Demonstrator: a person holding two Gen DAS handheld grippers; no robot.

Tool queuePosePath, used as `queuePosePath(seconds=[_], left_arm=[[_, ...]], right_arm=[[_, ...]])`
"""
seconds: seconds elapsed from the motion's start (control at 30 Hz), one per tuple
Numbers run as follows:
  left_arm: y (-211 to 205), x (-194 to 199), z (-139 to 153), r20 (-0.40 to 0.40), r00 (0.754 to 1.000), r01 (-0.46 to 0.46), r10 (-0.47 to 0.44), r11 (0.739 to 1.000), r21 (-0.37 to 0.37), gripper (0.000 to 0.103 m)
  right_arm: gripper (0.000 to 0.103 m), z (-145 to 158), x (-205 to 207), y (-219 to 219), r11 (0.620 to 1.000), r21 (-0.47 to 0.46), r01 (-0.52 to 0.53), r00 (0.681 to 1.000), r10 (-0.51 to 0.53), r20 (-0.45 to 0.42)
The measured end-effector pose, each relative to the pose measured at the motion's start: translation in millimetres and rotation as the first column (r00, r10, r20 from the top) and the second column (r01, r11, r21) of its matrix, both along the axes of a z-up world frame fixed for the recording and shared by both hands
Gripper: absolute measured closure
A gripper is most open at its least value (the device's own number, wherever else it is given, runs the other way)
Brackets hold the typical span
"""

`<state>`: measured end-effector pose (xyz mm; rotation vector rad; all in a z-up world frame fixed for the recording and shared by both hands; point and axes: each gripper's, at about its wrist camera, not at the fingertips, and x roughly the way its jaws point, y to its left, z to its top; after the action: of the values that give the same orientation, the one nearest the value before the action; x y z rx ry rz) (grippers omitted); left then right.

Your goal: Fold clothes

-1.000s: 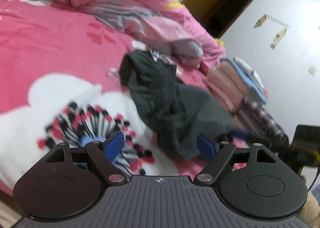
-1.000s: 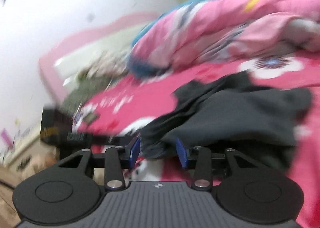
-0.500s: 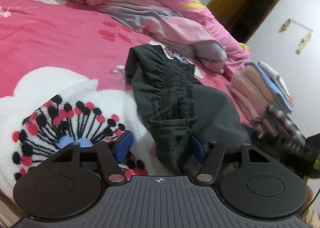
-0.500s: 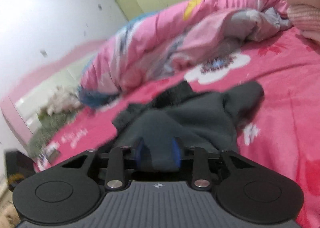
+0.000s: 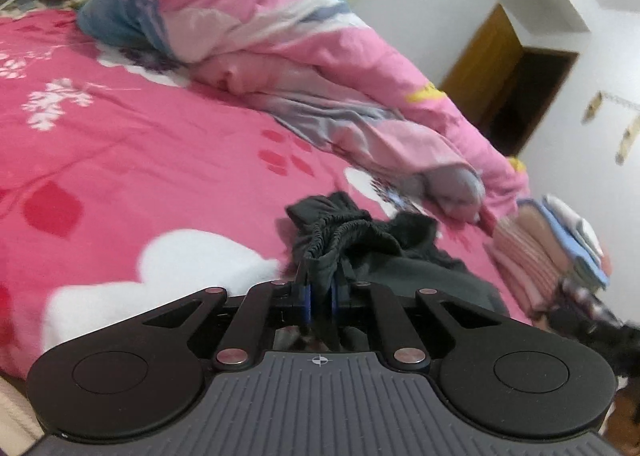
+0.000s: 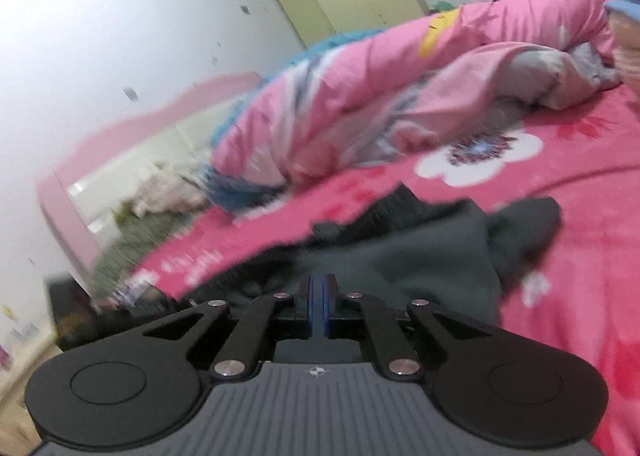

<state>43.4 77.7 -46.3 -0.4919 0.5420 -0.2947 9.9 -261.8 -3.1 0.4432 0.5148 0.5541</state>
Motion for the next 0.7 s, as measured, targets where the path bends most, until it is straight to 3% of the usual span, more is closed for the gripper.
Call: queuePosePath(seconds=[0.13,0.23,0.27,0.33,0.43,0.5,0.6,0.7], left_arm=[[11,1,-11,-0.020,1.000,-0.010,0.009,0.999,-0.031,0.096],[14,-1,-14,0.002,1.000,0.007,-0.007,1.000,-0.029,0.096],[14,-1,-14,0.011,1.000,0.015,-0.015,1.000,-0.025,0.096],[15,-2,-15,0.028,0.999,0.034,-0.033,0.999,-0.015,0.096],[17,-3,-16,0.052,0.997,0.057,-0.057,0.998,0.003,0.096],[18,-3,-18,0.059,0.996,0.066,-0.067,0.998,0.011,0.096],[22,0,-23,0.055,0.996,0.071,-0.071,0.997,-0.001,0.096],[24,3,-27,0.052,0.996,0.073,-0.073,0.997,-0.006,0.096]], right_arm=[[0.087,2,47,-8,0.990,0.139,0.022,0.987,0.001,-0.161],[0.072,-9,90,-15,0.969,0.230,0.089,0.943,-0.007,-0.334],[0.063,-12,105,-17,0.964,0.244,0.107,0.924,-0.006,-0.382],[0.057,-16,130,-17,0.961,0.237,0.145,0.892,-0.023,-0.452],[0.057,-12,162,-8,0.979,0.141,0.150,0.860,-0.059,-0.506],[0.055,2,179,12,0.995,-0.047,0.092,0.882,-0.104,-0.459],[0.048,9,199,43,0.952,-0.305,0.011,0.905,-0.139,-0.401],[0.049,2,215,59,0.914,-0.406,-0.029,0.906,-0.147,-0.397]])
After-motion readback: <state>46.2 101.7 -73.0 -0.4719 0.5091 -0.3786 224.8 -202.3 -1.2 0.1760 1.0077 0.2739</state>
